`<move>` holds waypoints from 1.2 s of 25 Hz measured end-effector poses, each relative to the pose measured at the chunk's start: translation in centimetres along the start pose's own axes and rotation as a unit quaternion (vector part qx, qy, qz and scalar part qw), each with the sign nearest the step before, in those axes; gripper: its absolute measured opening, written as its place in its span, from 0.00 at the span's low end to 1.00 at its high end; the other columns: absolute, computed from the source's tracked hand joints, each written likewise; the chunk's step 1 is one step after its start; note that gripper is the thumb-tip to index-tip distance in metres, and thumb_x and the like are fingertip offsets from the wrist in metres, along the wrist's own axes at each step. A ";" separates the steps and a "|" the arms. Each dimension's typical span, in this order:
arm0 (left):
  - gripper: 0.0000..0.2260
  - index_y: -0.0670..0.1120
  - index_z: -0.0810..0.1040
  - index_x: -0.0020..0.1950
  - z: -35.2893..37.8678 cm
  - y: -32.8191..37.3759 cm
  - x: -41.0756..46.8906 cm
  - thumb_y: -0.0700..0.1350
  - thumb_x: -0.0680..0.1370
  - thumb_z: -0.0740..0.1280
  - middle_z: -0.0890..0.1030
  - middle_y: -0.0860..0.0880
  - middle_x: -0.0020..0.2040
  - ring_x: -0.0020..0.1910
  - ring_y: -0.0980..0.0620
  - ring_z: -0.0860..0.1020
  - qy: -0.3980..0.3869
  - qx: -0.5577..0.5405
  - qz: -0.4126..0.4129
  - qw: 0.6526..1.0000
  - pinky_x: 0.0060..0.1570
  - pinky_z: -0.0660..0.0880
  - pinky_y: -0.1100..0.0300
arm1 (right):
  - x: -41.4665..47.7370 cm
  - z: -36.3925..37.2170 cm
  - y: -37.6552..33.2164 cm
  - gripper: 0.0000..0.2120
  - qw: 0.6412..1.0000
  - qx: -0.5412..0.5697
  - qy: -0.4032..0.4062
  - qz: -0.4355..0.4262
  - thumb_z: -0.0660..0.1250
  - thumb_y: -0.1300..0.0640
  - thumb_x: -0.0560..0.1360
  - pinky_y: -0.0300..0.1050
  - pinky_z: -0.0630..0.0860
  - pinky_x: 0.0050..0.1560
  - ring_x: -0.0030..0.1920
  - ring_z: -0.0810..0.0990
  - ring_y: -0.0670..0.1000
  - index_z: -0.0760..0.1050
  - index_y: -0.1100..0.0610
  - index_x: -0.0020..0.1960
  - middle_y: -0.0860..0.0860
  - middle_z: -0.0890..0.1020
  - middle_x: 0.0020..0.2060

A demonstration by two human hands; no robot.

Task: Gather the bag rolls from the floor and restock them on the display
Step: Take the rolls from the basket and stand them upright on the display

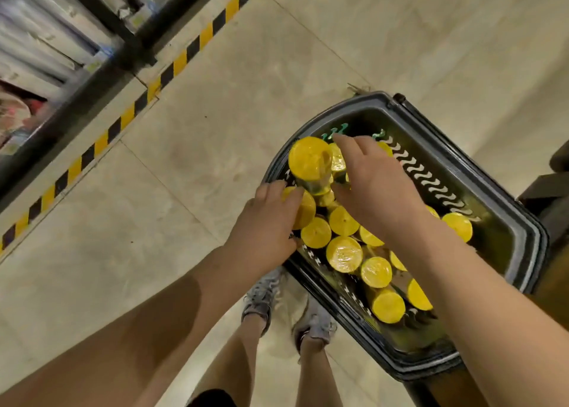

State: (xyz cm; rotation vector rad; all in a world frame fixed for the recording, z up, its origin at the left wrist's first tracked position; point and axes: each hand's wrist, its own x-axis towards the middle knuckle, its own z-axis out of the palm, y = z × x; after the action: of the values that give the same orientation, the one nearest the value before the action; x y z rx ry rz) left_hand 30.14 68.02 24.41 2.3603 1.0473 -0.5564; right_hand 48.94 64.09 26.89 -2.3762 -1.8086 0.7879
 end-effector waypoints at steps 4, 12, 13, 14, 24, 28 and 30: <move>0.38 0.50 0.59 0.75 2.3 -0.4 1.6 0.49 0.72 0.77 0.64 0.47 0.72 0.69 0.43 0.67 0.050 -0.046 0.003 0.998 0.54 0.75 0.49 | 4.5 3.6 -0.2 0.43 0.999 0.005 -0.038 -0.015 0.75 0.49 0.74 0.60 0.74 0.63 0.68 0.73 0.62 0.56 0.56 0.80 0.59 0.68 0.72; 0.34 0.58 0.65 0.72 -2.1 -1.9 -1.3 0.51 0.70 0.76 0.66 0.56 0.69 0.69 0.53 0.64 0.101 -0.204 0.012 0.974 0.54 0.73 0.57 | 1.0 1.7 2.0 0.44 0.986 0.160 0.023 0.030 0.77 0.42 0.68 0.50 0.73 0.63 0.69 0.71 0.51 0.60 0.49 0.78 0.49 0.69 0.72; 0.33 0.59 0.66 0.71 -3.9 -1.6 -2.2 0.52 0.70 0.77 0.67 0.57 0.68 0.68 0.55 0.64 0.112 -0.223 0.017 0.968 0.55 0.70 0.63 | -0.5 -0.2 2.4 0.44 0.984 0.173 0.036 0.036 0.77 0.40 0.68 0.48 0.72 0.64 0.69 0.70 0.49 0.61 0.48 0.77 0.48 0.70 0.71; 0.33 0.60 0.67 0.70 -6.0 -1.1 -3.3 0.52 0.70 0.78 0.68 0.58 0.67 0.67 0.57 0.64 0.127 -0.238 0.027 0.963 0.56 0.66 0.68 | -2.2 -2.6 2.6 0.44 0.981 0.185 0.047 0.036 0.78 0.40 0.67 0.46 0.72 0.64 0.68 0.70 0.47 0.62 0.47 0.77 0.46 0.70 0.71; 0.31 0.64 0.74 0.69 -36.3 11.9 -17.8 0.64 0.66 0.74 0.72 0.67 0.62 0.64 0.65 0.71 0.249 -0.234 0.201 0.918 0.63 0.71 0.64 | -21.5 -34.8 -3.1 0.41 0.938 0.236 0.254 -0.021 0.81 0.45 0.66 0.27 0.69 0.58 0.63 0.73 0.38 0.65 0.41 0.74 0.38 0.72 0.64; 0.29 0.65 0.74 0.69 -44.7 17.9 -24.1 0.64 0.69 0.76 0.72 0.69 0.62 0.64 0.66 0.71 0.268 -0.241 0.294 0.885 0.62 0.72 0.63 | -30.2 -43.7 -5.9 0.39 0.907 0.248 0.340 -0.036 0.79 0.43 0.68 0.37 0.75 0.57 0.63 0.75 0.41 0.65 0.41 0.75 0.36 0.73 0.64; 0.28 0.65 0.75 0.68 -46.7 20.4 -26.2 0.65 0.70 0.75 0.74 0.64 0.63 0.64 0.64 0.73 0.268 -0.258 0.336 0.865 0.61 0.75 0.58 | -34.3 -45.6 -6.7 0.37 0.881 0.269 0.388 -0.027 0.78 0.43 0.69 0.38 0.76 0.57 0.61 0.77 0.41 0.66 0.42 0.74 0.36 0.76 0.63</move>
State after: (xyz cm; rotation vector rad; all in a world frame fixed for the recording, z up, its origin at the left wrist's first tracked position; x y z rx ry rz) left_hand 37.09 68.65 81.27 2.1962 0.4044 0.6006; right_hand 55.99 46.61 81.11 -1.8519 -1.1243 0.2025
